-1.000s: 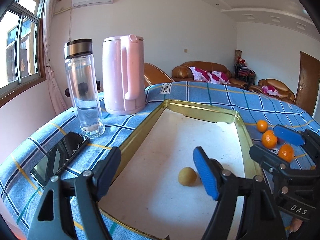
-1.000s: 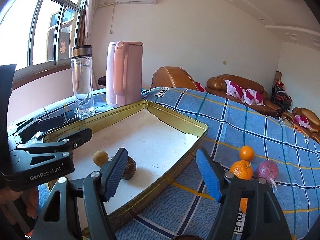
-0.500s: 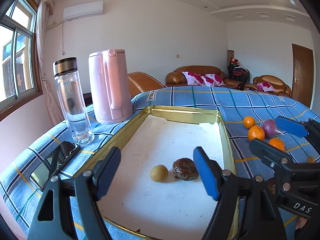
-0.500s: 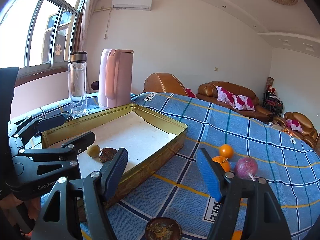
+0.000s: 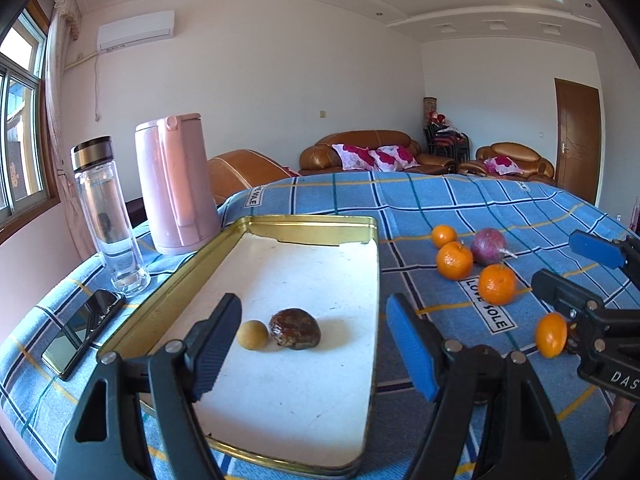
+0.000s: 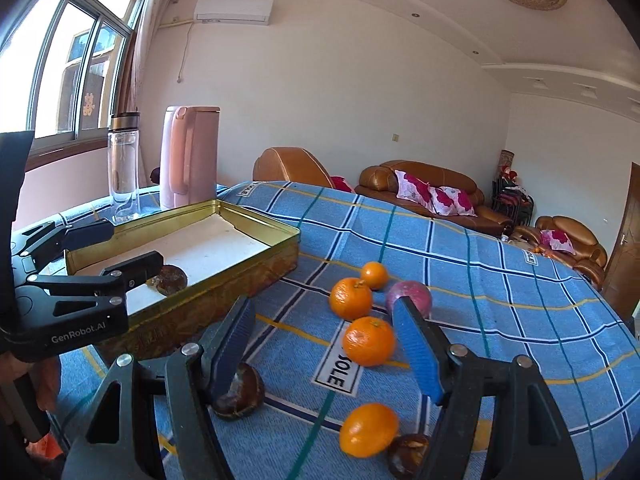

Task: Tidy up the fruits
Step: 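Grasp the dark purple mangosteen with the left tool while the right tool grasps a mandarin orange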

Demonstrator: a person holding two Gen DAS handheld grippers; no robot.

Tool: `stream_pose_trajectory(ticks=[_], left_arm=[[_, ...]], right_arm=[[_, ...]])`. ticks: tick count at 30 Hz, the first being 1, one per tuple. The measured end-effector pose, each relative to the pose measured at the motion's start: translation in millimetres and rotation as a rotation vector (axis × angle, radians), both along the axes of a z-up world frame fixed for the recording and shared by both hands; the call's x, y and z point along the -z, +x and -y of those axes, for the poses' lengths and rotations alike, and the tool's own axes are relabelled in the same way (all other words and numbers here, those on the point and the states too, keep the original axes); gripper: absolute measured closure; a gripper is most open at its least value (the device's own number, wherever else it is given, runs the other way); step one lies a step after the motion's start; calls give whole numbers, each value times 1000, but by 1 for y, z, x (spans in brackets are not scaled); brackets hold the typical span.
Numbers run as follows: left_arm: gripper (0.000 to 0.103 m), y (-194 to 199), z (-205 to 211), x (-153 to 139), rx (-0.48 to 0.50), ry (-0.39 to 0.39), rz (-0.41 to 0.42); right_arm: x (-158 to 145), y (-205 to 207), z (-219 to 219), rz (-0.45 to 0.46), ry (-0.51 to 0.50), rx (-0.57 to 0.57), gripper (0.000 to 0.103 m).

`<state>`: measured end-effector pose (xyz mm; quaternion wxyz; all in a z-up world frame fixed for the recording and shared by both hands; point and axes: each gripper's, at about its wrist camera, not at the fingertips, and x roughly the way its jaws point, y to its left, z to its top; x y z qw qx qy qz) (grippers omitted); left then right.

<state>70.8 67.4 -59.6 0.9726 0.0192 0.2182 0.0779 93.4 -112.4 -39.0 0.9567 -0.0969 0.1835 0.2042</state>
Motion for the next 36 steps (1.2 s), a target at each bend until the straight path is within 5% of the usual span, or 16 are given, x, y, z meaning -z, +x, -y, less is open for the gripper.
stream_pose_trajectory(ticks=[10, 27, 32, 36], left_arm=[[26, 4, 58, 14, 193, 2, -106], [32, 19, 83, 33, 294, 38, -240], [50, 24, 91, 41, 347, 52, -297], [52, 31, 85, 44, 370, -7, -349]], right_arm=[[27, 4, 56, -127, -8, 96, 32], [45, 16, 34, -255, -109, -69, 55], [51, 22, 27, -304, -150, -86, 59], [53, 21, 21, -298, -193, -75, 60]])
